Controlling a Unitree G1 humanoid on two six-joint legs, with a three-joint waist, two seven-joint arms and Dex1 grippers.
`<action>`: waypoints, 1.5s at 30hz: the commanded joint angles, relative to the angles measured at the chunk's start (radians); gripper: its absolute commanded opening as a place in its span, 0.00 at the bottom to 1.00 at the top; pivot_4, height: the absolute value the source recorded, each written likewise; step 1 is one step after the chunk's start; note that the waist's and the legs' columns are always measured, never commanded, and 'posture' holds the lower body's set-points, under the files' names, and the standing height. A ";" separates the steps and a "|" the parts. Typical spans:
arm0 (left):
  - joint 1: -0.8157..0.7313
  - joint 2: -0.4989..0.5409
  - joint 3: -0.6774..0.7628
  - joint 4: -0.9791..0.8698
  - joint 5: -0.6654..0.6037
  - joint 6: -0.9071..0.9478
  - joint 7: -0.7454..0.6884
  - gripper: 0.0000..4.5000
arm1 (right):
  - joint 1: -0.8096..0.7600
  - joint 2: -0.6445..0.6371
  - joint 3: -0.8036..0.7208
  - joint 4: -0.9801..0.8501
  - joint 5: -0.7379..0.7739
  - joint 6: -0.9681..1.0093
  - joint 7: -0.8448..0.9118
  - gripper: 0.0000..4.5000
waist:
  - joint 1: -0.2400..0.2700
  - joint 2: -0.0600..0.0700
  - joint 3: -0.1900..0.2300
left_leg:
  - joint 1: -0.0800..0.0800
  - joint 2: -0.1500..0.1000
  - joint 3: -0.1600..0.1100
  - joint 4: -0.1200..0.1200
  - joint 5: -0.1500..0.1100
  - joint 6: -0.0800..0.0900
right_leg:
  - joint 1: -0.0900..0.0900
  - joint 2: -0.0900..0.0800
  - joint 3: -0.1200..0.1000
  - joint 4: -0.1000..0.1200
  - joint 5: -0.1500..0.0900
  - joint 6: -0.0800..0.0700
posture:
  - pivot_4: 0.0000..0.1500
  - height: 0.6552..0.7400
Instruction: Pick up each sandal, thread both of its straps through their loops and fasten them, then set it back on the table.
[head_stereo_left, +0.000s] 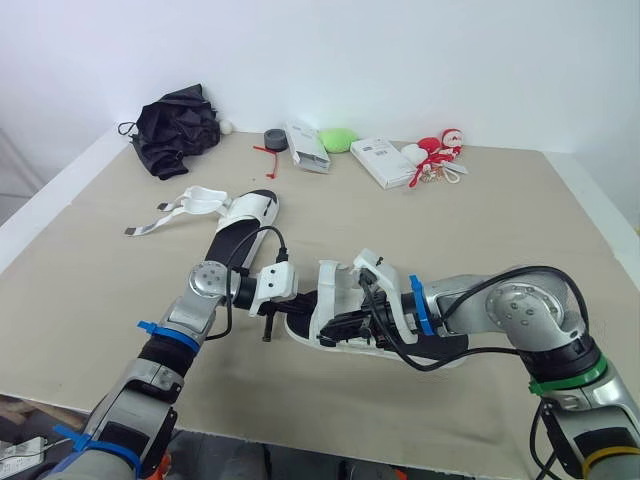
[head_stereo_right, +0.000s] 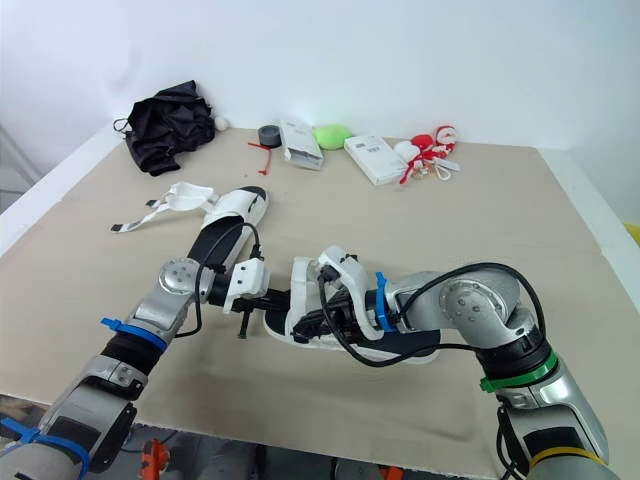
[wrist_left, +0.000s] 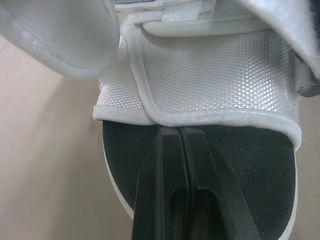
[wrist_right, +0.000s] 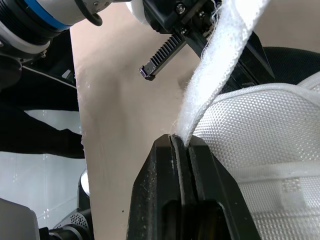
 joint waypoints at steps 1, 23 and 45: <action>0.063 0.010 -0.109 0.108 0.100 0.035 -0.018 0.00 | -0.009 0.016 -0.016 0.058 -0.021 0.040 0.034 0.43 | 0.000 -0.001 0.000 | 0.000 0.000 0.000 0.000 0.000 0.000 | 0.000 0.000 0.000 0.000 0.000 0.000 | 1.00 0.91; 0.042 -0.003 -0.108 0.162 0.104 0.007 -0.014 0.00 | -0.189 0.225 -0.313 0.305 -0.076 0.218 -0.062 0.48 | -0.001 -0.001 0.005 | 0.000 -0.003 -0.007 0.002 0.001 -0.001 | 0.001 0.000 -0.004 0.001 0.003 -0.004 | 1.00 0.91; 0.032 -0.007 -0.102 0.175 0.105 0.001 -0.005 0.00 | -0.065 0.166 -0.194 0.097 -0.143 0.240 0.054 0.01 | -0.001 -0.001 0.005 | 0.000 -0.004 -0.008 0.002 0.001 -0.001 | 0.001 -0.002 -0.005 0.001 0.001 0.001 | 1.00 0.91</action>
